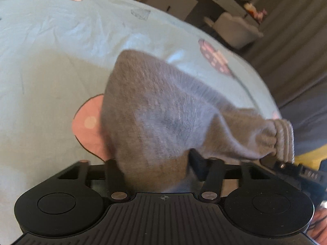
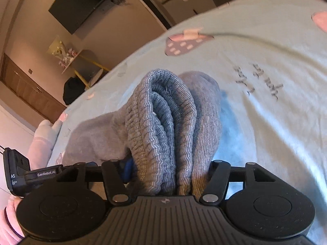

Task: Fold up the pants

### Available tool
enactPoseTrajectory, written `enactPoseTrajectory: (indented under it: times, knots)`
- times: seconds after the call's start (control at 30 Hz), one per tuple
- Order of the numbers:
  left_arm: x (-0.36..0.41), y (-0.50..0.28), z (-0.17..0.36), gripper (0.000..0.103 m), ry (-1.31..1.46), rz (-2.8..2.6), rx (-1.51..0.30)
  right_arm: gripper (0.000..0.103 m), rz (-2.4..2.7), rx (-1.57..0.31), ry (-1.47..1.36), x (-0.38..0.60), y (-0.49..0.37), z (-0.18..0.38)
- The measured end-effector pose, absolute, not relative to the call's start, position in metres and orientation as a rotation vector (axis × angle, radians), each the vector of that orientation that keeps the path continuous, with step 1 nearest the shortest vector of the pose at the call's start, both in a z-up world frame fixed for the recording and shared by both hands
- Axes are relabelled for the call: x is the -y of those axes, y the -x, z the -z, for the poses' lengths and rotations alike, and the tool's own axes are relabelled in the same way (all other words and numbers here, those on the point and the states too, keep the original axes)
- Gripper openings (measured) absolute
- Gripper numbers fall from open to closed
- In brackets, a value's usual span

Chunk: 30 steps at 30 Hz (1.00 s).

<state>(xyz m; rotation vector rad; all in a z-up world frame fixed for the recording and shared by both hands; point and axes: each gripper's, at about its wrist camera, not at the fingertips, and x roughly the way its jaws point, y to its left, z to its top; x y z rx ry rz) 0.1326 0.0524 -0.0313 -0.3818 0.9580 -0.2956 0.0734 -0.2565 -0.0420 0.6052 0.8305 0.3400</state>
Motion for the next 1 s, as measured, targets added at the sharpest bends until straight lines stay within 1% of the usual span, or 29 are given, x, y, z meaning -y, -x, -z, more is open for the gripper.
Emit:
enactPoseTrajectory:
  times: [0.07,0.13,0.23,0.3,0.33,0.37,0.4,0.47,0.57,0.63,0.7,0.77,0.83,0.9,1.0]
  knots:
    - [-0.061,-0.132,0.021,0.046,0.415,0.292,-0.948,0.055,-0.347,-0.801,-0.608,0.255,-0.073,0.030]
    - [-0.059,-0.135,0.012,0.044,0.410,0.299,-0.924,0.054,-0.355,-0.771,-0.612,0.255,-0.075,0.017]
    - [-0.059,-0.141,-0.004,0.043,0.437,0.302,-0.872,0.054,-0.353,-0.721,-0.608,0.256,-0.084,-0.003]
    - [-0.060,-0.144,-0.013,0.043,0.461,0.297,-0.822,0.055,-0.330,-0.685,-0.601,0.260,-0.093,-0.013]
    - [-0.061,-0.145,-0.018,0.050,0.448,0.278,-0.796,0.057,-0.317,-0.670,-0.598,0.264,-0.098,-0.016]
    - [-0.059,-0.147,-0.023,0.056,0.418,0.230,-0.772,0.067,-0.299,-0.663,-0.585,0.265,-0.104,-0.020]
    - [-0.059,-0.148,-0.029,0.058,0.382,0.169,-0.748,0.079,-0.264,-0.672,-0.569,0.269,-0.109,-0.022]
    - [-0.060,-0.147,-0.038,0.074,0.350,0.155,-0.721,0.082,-0.169,-0.706,-0.550,0.276,-0.112,-0.025]
    - [-0.056,-0.133,-0.039,0.082,0.331,0.165,-0.724,0.086,-0.105,-0.676,-0.529,0.282,-0.093,-0.023]
    - [-0.047,-0.119,-0.027,0.085,0.293,0.184,-0.746,0.087,-0.109,-0.665,-0.505,0.278,-0.077,-0.018]
    - [-0.032,-0.109,-0.008,0.085,0.225,0.185,-0.798,0.087,-0.083,-0.692,-0.431,0.269,-0.068,-0.010]
    - [-0.018,-0.105,0.015,0.081,0.140,0.179,-0.892,0.087,-0.056,-0.749,-0.369,0.257,-0.066,0.002]
    - [-0.013,-0.100,0.033,0.082,0.092,0.171,-0.951,0.088,-0.044,-0.800,-0.331,0.256,-0.064,0.015]
    - [-0.016,-0.092,0.035,0.083,0.092,0.175,-0.930,0.089,-0.058,-0.798,-0.267,0.253,-0.057,0.018]
    - [-0.022,-0.088,0.031,0.083,0.065,0.176,-0.953,0.090,-0.049,-0.802,-0.226,0.252,-0.048,0.013]
